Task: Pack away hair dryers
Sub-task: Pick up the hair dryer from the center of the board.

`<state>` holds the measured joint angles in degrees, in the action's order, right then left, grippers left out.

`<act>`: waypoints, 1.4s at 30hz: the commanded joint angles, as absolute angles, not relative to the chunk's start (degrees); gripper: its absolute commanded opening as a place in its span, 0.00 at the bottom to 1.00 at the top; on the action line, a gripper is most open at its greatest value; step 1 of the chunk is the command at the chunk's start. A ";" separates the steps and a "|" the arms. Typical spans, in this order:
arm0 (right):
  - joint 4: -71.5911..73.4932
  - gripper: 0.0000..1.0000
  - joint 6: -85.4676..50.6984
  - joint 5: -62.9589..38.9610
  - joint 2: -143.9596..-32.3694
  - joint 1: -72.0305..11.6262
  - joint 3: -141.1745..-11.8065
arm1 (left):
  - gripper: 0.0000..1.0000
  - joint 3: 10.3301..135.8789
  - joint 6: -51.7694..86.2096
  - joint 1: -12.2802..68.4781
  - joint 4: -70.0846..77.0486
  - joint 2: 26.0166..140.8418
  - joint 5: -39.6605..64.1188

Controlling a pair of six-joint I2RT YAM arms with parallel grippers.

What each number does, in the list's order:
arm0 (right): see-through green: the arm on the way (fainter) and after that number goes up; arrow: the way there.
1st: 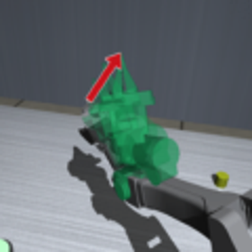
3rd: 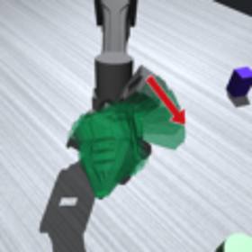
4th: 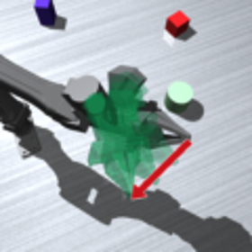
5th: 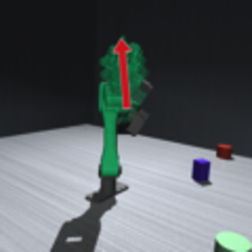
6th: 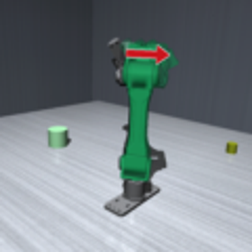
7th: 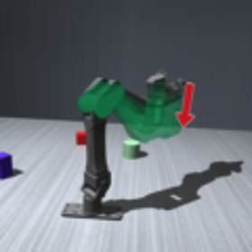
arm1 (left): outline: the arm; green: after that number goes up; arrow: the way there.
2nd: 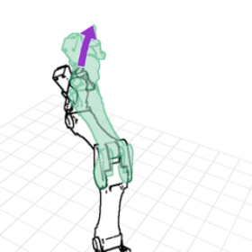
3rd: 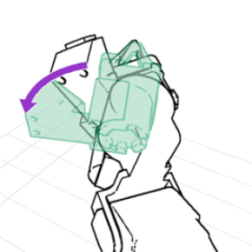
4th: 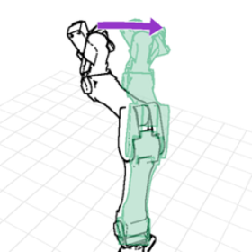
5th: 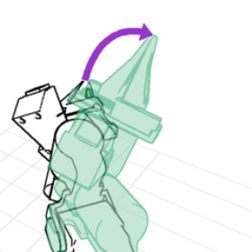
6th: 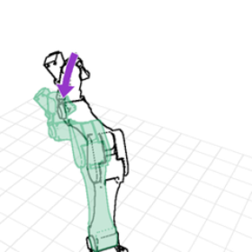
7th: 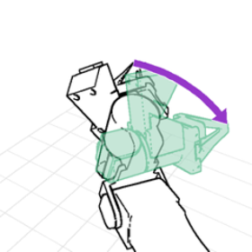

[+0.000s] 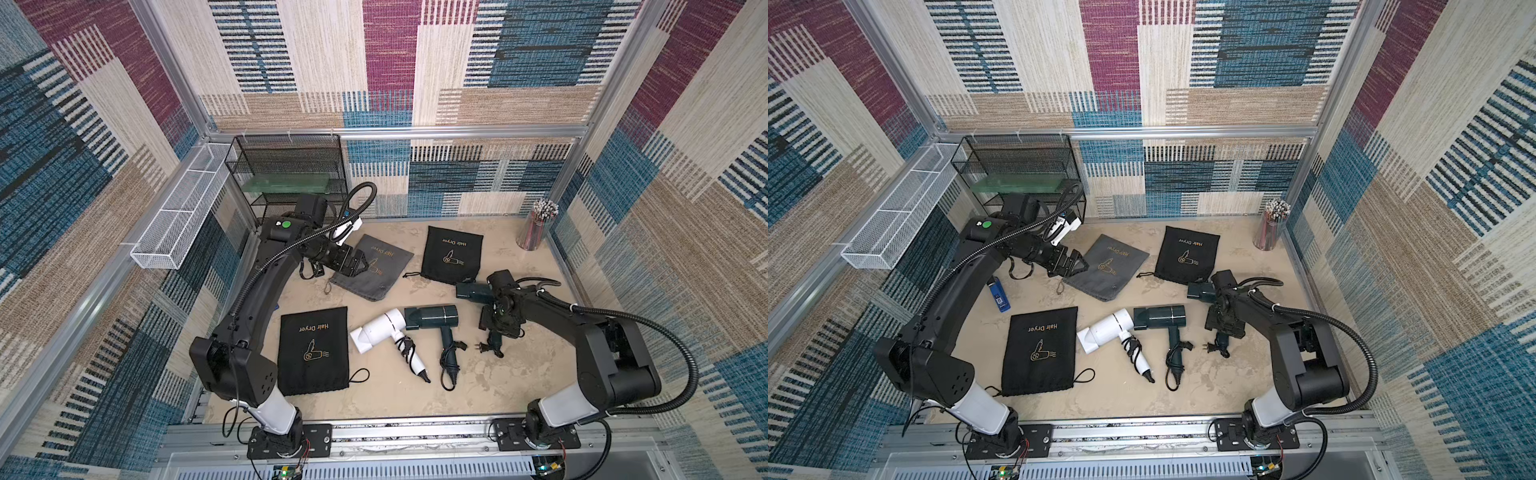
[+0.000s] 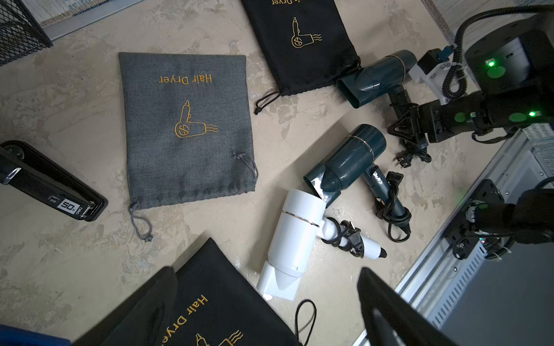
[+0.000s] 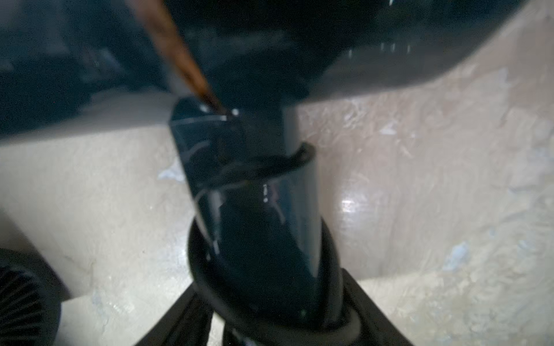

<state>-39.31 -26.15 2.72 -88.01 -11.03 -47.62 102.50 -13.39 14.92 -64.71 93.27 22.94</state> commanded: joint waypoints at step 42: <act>-31.37 0.00 -17.06 21.41 -63.57 -39.95 -56.91 | 0.99 130.45 -11.08 16.44 -72.06 100.72 41.79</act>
<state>-41.01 -22.17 13.26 -64.71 -37.34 -56.21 127.72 -11.75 16.40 -68.51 99.20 37.39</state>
